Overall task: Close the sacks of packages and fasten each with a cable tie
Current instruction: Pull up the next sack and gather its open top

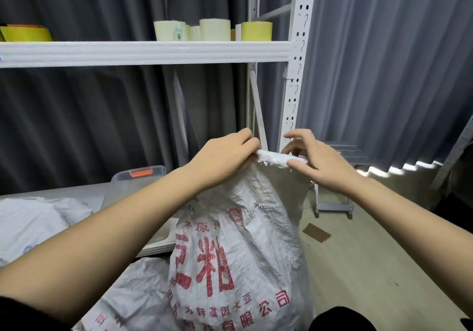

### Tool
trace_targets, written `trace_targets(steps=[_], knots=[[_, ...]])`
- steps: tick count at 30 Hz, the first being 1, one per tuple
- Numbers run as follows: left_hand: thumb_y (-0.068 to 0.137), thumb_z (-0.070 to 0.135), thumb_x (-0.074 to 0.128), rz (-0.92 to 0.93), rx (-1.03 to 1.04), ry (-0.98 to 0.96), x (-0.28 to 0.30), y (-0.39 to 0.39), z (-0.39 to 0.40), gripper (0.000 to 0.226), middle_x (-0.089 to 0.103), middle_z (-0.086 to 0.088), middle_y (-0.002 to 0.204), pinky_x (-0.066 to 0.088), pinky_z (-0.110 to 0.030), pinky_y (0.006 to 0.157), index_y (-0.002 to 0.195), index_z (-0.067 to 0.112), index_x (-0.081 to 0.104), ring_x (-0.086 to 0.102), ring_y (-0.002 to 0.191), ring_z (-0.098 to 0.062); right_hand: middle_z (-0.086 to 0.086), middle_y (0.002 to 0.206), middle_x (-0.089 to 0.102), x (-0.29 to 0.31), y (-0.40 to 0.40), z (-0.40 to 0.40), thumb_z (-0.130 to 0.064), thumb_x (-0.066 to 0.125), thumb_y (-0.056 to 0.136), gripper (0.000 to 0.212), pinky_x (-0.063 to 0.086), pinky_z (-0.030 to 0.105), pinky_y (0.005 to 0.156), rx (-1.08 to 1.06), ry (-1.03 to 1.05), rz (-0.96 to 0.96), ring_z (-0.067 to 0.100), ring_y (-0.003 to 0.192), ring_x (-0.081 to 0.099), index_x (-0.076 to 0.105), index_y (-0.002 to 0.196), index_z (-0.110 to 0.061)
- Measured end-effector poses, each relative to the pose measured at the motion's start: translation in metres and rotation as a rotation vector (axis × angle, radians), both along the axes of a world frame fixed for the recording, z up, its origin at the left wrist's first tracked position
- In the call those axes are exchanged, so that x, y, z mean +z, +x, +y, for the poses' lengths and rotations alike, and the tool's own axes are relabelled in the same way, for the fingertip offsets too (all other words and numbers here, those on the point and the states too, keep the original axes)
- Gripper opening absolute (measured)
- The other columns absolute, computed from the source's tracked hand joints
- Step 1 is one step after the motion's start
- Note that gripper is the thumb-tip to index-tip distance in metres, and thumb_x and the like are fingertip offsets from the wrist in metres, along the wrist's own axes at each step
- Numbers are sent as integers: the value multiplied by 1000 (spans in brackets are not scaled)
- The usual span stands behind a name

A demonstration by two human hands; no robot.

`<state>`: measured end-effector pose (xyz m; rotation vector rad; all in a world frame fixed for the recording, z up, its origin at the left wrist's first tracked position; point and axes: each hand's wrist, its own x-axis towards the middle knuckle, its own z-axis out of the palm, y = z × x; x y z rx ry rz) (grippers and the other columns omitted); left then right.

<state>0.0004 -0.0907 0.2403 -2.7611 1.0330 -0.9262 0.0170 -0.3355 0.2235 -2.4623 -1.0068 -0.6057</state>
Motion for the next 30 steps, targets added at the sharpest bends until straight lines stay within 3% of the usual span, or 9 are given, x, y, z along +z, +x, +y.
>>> trace_targets(steps=[3, 6, 9, 12, 16, 19, 22, 27, 30], knots=[[94, 23, 47, 0, 49, -5, 0, -5, -2, 13, 46, 0, 105, 45, -37, 60, 106, 19, 48, 50, 82, -20, -12, 107, 62, -2, -2, 5, -54, 27, 94, 43, 34, 28, 87, 38, -134, 52, 5, 101, 51, 57, 113, -29], [88, 15, 57, -42, 52, 31, -2, -5, -2, 15, 47, -4, 101, 39, -33, 49, 101, 14, 50, 47, 63, -22, -9, 81, 56, -9, -6, 9, -51, 31, 100, 25, 37, 28, 68, 49, -250, 79, 8, 78, 53, 46, 90, -34], [71, 0, 69, -140, 76, 168, -8, 1, 5, 26, 48, -10, 77, 15, -22, 36, 88, 7, 50, 32, 37, -23, -7, 72, 54, -16, -8, 4, -49, 35, 99, 20, 35, 31, 57, -52, -334, 64, 15, 65, 53, 40, 99, -29], [79, 14, 66, -144, 70, 179, -13, 4, 6, 28, 42, -7, 60, 2, -19, 42, 86, 10, 40, 34, 33, -22, 4, 88, 64, -11, 0, -4, -48, 37, 99, 37, 38, 35, 59, -188, -404, -169, 30, 74, 62, 50, 110, -15], [91, 36, 38, -138, -27, 114, -17, 12, 4, 32, 53, -4, 65, 24, -23, 40, 89, 9, 56, 51, 46, -25, 10, 102, 59, -16, 10, -13, -33, 30, 101, 36, 37, 35, 52, -197, -410, -284, 34, 68, 60, 54, 116, -11], [91, 26, 40, -15, -99, 37, -24, 12, 6, 27, 63, -2, 88, 43, -32, 59, 106, 13, 58, 60, 74, -23, 7, 81, 51, -24, 11, -19, -18, 39, 89, 20, 24, 27, 39, -183, -395, -450, 27, 50, 50, 49, 105, -13], [90, 15, 51, 225, -50, -159, -28, 10, 3, 19, 61, 1, 104, 41, -32, 69, 110, 15, 52, 59, 83, -23, 6, 77, 51, -28, 13, -21, -10, 50, 85, 17, 19, 26, 44, -170, -337, -558, 24, 50, 46, 48, 101, -14], [72, -3, 60, -121, 0, 17, -29, 9, -1, 38, 50, -7, 92, 35, -31, 39, 93, 17, 35, 40, 49, -24, -7, 87, 60, -14, 2, -9, -38, 55, 90, 23, 30, 28, 56, -183, -279, -229, 21, 64, 54, 50, 105, -21], [75, 0, 40, -246, -60, 125, -29, 11, -6, 25, 54, -8, 89, 24, -24, 38, 93, 16, 36, 41, 49, -22, -17, 101, 53, -1, -5, 8, -58, 43, 92, 43, 35, 29, 63, -126, -231, 43, 13, 78, 55, 40, 126, -32]])
